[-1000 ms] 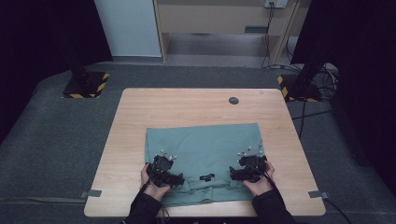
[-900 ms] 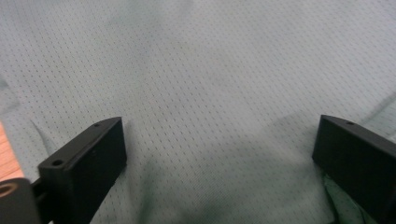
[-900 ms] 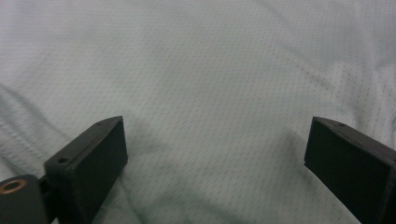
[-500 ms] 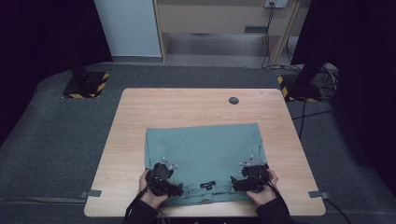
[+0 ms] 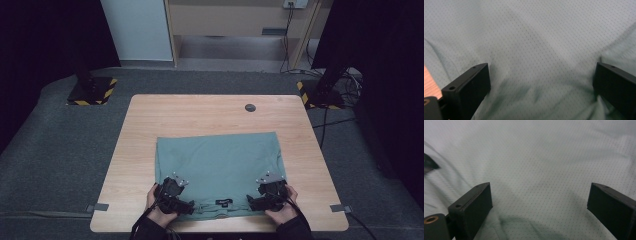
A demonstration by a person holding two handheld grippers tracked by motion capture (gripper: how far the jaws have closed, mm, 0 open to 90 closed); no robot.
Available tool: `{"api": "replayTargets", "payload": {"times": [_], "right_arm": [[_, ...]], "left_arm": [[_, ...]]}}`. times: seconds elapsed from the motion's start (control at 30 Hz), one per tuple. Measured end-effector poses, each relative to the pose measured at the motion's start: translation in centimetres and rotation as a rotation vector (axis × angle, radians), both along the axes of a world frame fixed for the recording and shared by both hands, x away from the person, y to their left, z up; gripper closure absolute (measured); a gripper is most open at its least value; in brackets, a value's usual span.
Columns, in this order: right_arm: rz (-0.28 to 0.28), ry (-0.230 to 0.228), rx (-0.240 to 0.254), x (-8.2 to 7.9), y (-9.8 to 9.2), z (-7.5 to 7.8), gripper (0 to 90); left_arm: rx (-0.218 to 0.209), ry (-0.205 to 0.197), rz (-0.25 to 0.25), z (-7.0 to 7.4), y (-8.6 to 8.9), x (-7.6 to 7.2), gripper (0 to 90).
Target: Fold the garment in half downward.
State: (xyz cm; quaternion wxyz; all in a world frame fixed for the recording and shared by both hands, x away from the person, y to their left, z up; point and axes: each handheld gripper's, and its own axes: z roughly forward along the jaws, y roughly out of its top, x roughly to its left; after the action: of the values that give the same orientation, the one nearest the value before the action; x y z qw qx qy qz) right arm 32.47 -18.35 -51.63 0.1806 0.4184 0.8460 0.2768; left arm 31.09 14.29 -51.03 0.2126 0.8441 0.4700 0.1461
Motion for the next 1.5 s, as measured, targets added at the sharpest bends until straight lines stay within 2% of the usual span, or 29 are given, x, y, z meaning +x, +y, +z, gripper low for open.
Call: {"api": "replayTargets", "payload": {"times": [0.1, 0.17, 0.23, 0.3, 0.47, 0.57, 0.63, 0.7, 0.73, 0.83, 0.9, 1.0, 1.1, 1.17, 1.23, 1.3, 1.37, 1.43, 1.5], "right_arm": [[-0.023, -0.010, 0.009, 0.5, 0.2, 0.4, 6.0], [-0.037, -0.007, 0.002, 1.1, 0.4, 0.1, 6.0], [-0.031, 0.010, -0.004, 1.3, 0.7, -0.4, 5.8], [-0.018, 0.005, 0.004, 1.0, 0.6, -0.6, 6.4], [0.032, 0.007, 0.011, -0.9, 0.2, -0.2, 5.7], [0.056, 0.010, 0.025, -2.0, -0.1, 0.2, 5.8], [0.051, 0.000, 0.039, -2.1, -0.2, 0.5, 5.8], [0.040, -0.012, 0.042, -1.8, -0.3, 0.7, 5.7], [0.015, -0.018, 0.044, -1.1, -0.4, 0.8, 5.8], [-0.019, -0.005, 0.033, 0.1, -0.3, 0.3, 6.0], [-0.022, 0.007, 0.023, 0.4, -0.3, -0.3, 5.8], [0.003, 0.008, 0.014, -0.1, -0.3, -0.6, 6.0], [0.039, 0.032, 0.005, -0.8, -0.5, -0.4, 5.8], [0.069, 0.047, 0.010, -1.3, -0.7, -0.2, 5.8], [0.085, 0.046, 0.045, -1.5, -1.0, 0.2, 5.9], [0.078, 0.031, 0.069, -1.0, -1.3, 0.9, 5.7], [0.056, -0.008, 0.085, 0.0, -1.6, 1.6, 6.1], [0.019, -0.028, 0.083, 1.6, -1.7, 1.9, 6.3], [-0.013, -0.035, 0.076, 3.1, -1.7, 1.7, 7.1]], "left_arm": [[-0.007, -0.018, 0.035, 0.0, -0.3, 0.5, 0.9], [0.007, -0.028, 0.049, -0.2, -0.8, 0.8, 1.2], [0.012, -0.029, 0.036, -0.4, -1.0, 0.6, 1.3], [0.016, -0.034, 0.023, -0.3, -1.0, 0.1, 1.5], [0.008, 0.003, -0.048, -0.2, -0.4, -1.8, 0.9], [-0.036, 0.014, -0.058, 0.1, 0.6, -2.5, 1.1], [-0.044, 0.008, -0.049, 0.2, 0.9, -2.5, 1.2], [-0.061, -0.007, 0.009, 0.4, 1.3, -1.6, 1.2], [-0.061, -0.018, 0.025, 0.4, 1.3, -1.3, 1.3], [-0.031, -0.043, 0.067, 0.1, 0.9, -0.2, 1.7], [-0.016, -0.037, 0.076, -0.4, 0.5, 0.2, 1.9], [-0.010, -0.039, 0.049, -0.4, 0.2, -0.3, 2.1], [0.000, -0.004, -0.013, -0.3, 0.1, -1.0, 0.1], [-0.012, -0.001, -0.019, -0.2, 0.5, -1.2, 0.3], [-0.045, 0.003, -0.014, 0.2, 1.3, -0.7, 0.6], [-0.082, 0.001, -0.005, 0.6, 2.3, 0.2, 2.1], [-0.101, 0.002, 0.018, 0.9, 3.3, 1.5, 3.7], [-0.124, -0.006, 0.038, 0.8, 3.9, 2.7, 4.4], [-0.106, 0.000, 0.065, 0.5, 4.3, 4.0, 4.7]]}}
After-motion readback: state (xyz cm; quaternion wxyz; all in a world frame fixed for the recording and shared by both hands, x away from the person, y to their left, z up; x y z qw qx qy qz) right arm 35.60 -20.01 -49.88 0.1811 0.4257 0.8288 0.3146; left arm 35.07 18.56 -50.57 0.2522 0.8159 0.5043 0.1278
